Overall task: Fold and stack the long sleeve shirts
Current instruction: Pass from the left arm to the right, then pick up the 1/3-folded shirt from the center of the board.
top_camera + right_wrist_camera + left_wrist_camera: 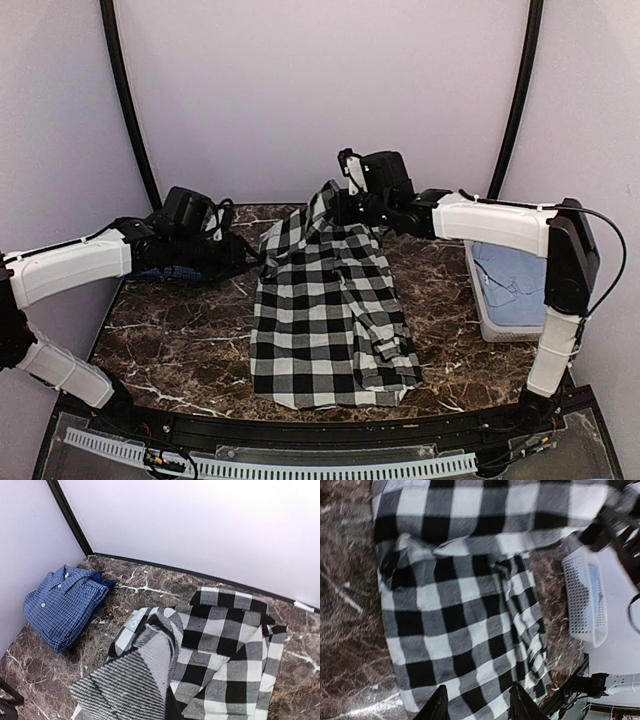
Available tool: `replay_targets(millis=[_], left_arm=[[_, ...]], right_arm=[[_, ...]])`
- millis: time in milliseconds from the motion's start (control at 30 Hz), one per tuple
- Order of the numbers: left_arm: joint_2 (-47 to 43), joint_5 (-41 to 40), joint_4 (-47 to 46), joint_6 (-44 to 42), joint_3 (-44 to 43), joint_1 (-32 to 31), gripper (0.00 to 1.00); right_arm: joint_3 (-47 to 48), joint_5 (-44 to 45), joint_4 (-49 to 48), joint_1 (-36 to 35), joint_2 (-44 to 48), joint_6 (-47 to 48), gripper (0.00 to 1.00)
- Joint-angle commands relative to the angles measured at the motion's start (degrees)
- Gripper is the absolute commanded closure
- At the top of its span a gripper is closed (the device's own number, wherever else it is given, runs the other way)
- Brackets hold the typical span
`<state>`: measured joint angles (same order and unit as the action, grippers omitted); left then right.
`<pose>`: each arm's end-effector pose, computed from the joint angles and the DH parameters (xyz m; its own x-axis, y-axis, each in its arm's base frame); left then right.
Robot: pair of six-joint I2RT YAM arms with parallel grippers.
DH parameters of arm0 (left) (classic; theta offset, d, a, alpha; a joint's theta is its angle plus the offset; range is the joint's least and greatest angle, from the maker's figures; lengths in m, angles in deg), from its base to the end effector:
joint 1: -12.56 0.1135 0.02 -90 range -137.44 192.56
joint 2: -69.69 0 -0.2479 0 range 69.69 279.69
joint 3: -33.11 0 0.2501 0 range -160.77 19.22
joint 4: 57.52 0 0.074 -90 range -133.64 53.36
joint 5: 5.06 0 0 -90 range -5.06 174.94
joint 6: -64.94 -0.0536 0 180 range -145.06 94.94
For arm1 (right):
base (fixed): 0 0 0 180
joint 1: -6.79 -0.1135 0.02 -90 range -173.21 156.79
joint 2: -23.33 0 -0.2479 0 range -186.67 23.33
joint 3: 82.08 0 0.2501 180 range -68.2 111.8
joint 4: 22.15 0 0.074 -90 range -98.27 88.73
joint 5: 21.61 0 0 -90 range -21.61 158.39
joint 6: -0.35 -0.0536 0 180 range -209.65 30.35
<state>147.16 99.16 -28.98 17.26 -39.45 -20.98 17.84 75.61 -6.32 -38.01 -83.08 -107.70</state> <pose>0.2599 -0.1881 0.2647 -0.8153 -0.2425 -0.5258 0.2130 0.7187 -0.6619 0.3284 0.3167 0.2747 -0.4473 -0.0109 -0.8943 -0.5027 0.8301 0.2413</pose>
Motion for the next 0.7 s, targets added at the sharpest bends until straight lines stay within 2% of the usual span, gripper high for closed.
replay_targets(millis=[0, 167, 367, 667], left_arm=[[-1.7, 2.8, 6.9, -0.3, 7.5, 0.0, 0.60], [-2.5, 5.3, 7.7, 0.6, 13.2, -0.1, 0.61], [-1.0, 8.5, 5.7, 1.4, 18.3, -2.3, 0.62], [3.1, 10.2, 1.9, 3.2, 20.6, -5.9, 0.61]], right_arm=[[6.7, 1.0, 2.2, 1.3, 0.6, 6.8, 1.00], [12.1, 2.2, 4.4, 3.5, -0.6, 10.6, 1.00], [14.8, 0.2, 5.9, 7.2, -2.0, 10.8, 1.00], [9.3, 0.4, 4.9, 9.3, -0.7, 10.3, 1.00]])
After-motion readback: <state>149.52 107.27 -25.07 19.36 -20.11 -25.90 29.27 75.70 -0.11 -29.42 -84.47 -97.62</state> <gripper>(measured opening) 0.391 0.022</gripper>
